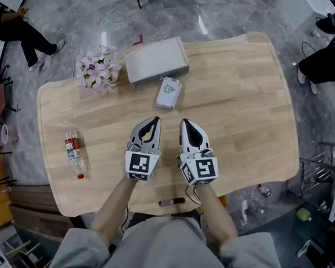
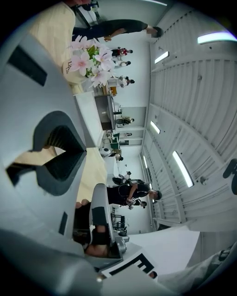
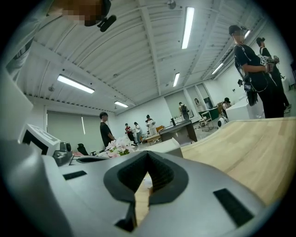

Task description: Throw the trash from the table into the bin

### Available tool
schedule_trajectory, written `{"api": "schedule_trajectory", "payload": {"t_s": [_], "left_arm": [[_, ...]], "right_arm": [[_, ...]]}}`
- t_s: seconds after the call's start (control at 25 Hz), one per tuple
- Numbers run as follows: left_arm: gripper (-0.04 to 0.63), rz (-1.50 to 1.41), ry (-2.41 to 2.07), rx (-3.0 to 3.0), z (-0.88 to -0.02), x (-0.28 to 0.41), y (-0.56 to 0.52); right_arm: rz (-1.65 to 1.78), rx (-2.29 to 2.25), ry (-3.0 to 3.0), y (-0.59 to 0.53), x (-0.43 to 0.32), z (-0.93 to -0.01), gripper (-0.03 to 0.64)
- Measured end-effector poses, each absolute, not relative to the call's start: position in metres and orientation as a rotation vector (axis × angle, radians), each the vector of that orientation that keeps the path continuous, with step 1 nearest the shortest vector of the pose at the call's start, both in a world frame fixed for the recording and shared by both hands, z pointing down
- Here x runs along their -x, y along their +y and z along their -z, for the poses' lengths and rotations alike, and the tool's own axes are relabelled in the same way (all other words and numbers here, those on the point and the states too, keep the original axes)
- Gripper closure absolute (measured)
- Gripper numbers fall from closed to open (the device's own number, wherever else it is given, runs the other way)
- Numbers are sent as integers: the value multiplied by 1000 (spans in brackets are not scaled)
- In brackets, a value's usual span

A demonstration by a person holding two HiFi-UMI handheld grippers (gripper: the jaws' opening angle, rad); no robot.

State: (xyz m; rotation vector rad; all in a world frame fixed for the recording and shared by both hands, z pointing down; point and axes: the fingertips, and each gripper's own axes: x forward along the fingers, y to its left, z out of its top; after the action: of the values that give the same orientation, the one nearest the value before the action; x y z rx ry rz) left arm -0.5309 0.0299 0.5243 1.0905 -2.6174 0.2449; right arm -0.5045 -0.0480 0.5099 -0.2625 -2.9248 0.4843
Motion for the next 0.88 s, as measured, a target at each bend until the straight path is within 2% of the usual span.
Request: {"api": "schedule_trajectory", "payload": {"t_s": [0.4,0.72,0.8,0.88], "left_arm": [[591,-304,-2535,-1158,-559,549,30],[588,-547,-2419,-1331,-587,571,7],[564,-603,-2368,-1389,-594,573,1],[511,-682,-2302,-1441,-602,574,-4]], "right_arm": [[-505,237,-2890,-41,526,-543,614],[-524,205,-2866,-43,541,-572,614],[-528,194,-2859,-45,543,-578,614],[-540,183,-2850,-46,543,-583,614]]}}
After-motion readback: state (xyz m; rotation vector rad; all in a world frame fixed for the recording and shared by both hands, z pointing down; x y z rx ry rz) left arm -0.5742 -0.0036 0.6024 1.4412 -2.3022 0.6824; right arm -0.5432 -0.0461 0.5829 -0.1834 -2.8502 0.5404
